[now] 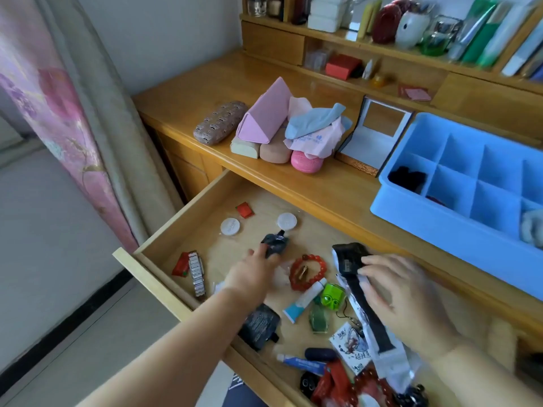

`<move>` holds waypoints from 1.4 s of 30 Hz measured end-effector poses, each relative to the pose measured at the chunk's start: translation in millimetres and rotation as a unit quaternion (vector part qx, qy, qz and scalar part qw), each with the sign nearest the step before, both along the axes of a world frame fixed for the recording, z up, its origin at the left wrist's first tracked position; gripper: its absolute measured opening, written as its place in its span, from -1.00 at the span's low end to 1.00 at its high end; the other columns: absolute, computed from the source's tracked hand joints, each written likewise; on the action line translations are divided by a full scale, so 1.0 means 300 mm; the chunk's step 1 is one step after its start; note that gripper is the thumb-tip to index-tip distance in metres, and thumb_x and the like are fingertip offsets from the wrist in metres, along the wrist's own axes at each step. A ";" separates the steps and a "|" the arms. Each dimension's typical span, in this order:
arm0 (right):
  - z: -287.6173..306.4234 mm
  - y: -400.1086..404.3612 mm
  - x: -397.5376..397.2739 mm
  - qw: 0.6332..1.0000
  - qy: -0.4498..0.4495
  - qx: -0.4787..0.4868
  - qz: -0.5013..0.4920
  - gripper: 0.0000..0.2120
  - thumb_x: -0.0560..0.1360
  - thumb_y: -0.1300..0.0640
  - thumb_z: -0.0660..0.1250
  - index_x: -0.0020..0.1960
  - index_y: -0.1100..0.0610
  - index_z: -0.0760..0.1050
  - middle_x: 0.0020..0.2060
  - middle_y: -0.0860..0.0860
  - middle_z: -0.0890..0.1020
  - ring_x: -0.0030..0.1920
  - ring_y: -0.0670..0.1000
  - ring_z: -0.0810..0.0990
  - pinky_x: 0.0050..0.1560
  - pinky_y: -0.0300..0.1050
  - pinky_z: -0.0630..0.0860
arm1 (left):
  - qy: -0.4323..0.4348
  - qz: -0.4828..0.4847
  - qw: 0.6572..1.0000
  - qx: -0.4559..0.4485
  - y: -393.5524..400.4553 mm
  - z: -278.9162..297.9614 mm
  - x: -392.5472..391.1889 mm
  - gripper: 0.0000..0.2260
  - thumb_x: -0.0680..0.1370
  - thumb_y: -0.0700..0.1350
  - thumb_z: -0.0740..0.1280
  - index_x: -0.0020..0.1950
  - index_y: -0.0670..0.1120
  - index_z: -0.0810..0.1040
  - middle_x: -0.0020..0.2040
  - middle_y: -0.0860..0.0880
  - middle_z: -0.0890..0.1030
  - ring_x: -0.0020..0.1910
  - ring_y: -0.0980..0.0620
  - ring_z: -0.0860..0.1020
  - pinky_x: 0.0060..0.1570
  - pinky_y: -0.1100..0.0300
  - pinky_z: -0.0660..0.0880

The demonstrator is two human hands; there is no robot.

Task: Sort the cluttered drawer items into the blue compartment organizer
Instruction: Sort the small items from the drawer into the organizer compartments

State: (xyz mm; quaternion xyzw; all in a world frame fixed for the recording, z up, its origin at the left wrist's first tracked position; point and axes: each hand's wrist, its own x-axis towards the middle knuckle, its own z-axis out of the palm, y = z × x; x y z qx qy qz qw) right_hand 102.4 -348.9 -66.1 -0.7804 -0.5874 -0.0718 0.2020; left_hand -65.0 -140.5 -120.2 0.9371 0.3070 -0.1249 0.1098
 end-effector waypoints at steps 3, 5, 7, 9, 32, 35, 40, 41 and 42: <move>-0.143 -0.099 -0.007 0.965 0.114 -0.209 -0.112 -0.56 0.53 -0.12 0.22 0.38 -0.06 0.36 0.45 -0.06 0.29 0.40 0.02 0.31 0.39 -0.13 0.18 | -0.101 0.107 0.989 -0.015 0.076 0.013 -0.035 -0.51 0.47 -0.34 0.17 0.37 -0.04 0.25 0.06 -0.10 0.53 -0.02 -0.11 0.53 -0.21 0.07 0.49; -0.211 -0.151 -0.017 0.929 0.131 -0.313 -0.146 -0.36 0.50 -0.28 0.15 0.51 -0.18 0.03 0.54 -0.11 -0.06 0.51 0.02 0.07 0.43 0.03 0.12 | -0.159 0.159 0.974 0.002 0.122 0.016 -0.067 -0.61 0.48 -0.30 0.16 0.29 -0.07 0.29 -0.18 -0.07 0.54 -0.23 -0.10 0.52 -0.34 0.13 0.41; -0.247 -0.175 -0.051 0.915 0.138 -0.354 -0.133 -0.28 0.48 -0.35 0.10 0.51 -0.25 -0.19 0.54 -0.08 -0.18 0.54 0.01 -0.16 0.45 0.08 0.03 | -0.188 0.196 0.963 0.005 0.151 0.015 -0.099 -0.67 0.51 -0.28 0.16 0.27 -0.08 0.31 -0.21 -0.04 0.52 -0.28 -0.08 0.48 -0.35 0.13 0.40; -0.263 -0.184 -0.090 0.917 0.164 -0.353 -0.090 -0.24 0.48 -0.33 0.12 0.46 -0.30 -0.33 0.54 -0.07 -0.19 0.53 0.01 -0.19 0.48 0.02 -0.06 | -0.216 0.246 0.944 -0.031 0.159 0.012 -0.113 -0.68 0.56 -0.22 0.18 0.32 -0.08 0.30 -0.09 -0.08 0.56 -0.21 -0.07 0.49 -0.27 0.13 0.39; -0.095 -0.138 -0.125 0.945 0.288 -0.141 -0.065 -0.78 0.55 0.09 0.27 0.16 -0.02 0.56 0.06 -0.29 0.50 0.11 -0.29 0.46 0.04 -0.60 0.25 | 0.078 0.333 0.938 -0.048 0.243 -0.027 -0.153 -0.50 0.49 -0.11 0.26 0.37 -0.21 0.22 0.17 -0.20 0.51 0.13 -0.17 0.52 -0.01 0.04 0.46; -0.063 -0.136 -0.131 0.941 0.306 -0.123 -0.075 -0.79 0.54 0.08 0.27 0.16 -0.04 0.56 0.05 -0.30 0.52 0.08 -0.30 0.48 0.06 -0.54 0.31 | 0.025 0.322 0.945 -0.059 0.221 0.000 -0.155 -0.48 0.43 -0.03 0.36 0.26 -0.19 0.22 0.06 -0.18 0.52 -0.06 -0.12 0.53 -0.15 0.05 0.49; 0.001 -0.112 -0.136 0.900 0.411 -0.073 -0.123 -0.82 0.52 0.06 0.31 0.07 -0.16 0.56 -0.04 -0.31 0.59 0.00 -0.39 0.49 -0.05 -0.57 0.36 | -0.186 0.221 0.955 -0.065 0.114 0.110 -0.095 -0.70 0.44 -0.18 0.38 0.00 -0.07 0.27 -0.09 -0.13 0.51 -0.27 -0.04 0.53 -0.33 0.12 0.47; 0.013 -0.098 -0.138 0.887 0.439 -0.066 -0.125 -0.83 0.52 0.05 0.31 0.06 -0.19 0.55 -0.03 -0.29 0.61 -0.01 -0.40 0.49 -0.04 -0.55 0.39 | -0.227 0.187 0.953 -0.073 0.071 0.139 -0.068 -0.71 0.44 -0.20 0.38 0.01 -0.06 0.29 -0.10 -0.10 0.51 -0.28 -0.01 0.54 -0.36 0.15 0.46; 0.026 -0.083 -0.143 0.875 0.465 -0.063 -0.125 -0.82 0.52 0.04 0.31 0.05 -0.23 0.53 -0.02 -0.29 0.61 -0.02 -0.41 0.50 -0.02 -0.52 0.42 | -0.264 0.152 0.949 -0.085 0.022 0.167 -0.039 -0.71 0.43 -0.23 0.38 0.01 -0.07 0.31 -0.12 -0.08 0.51 -0.29 0.00 0.55 -0.37 0.15 0.48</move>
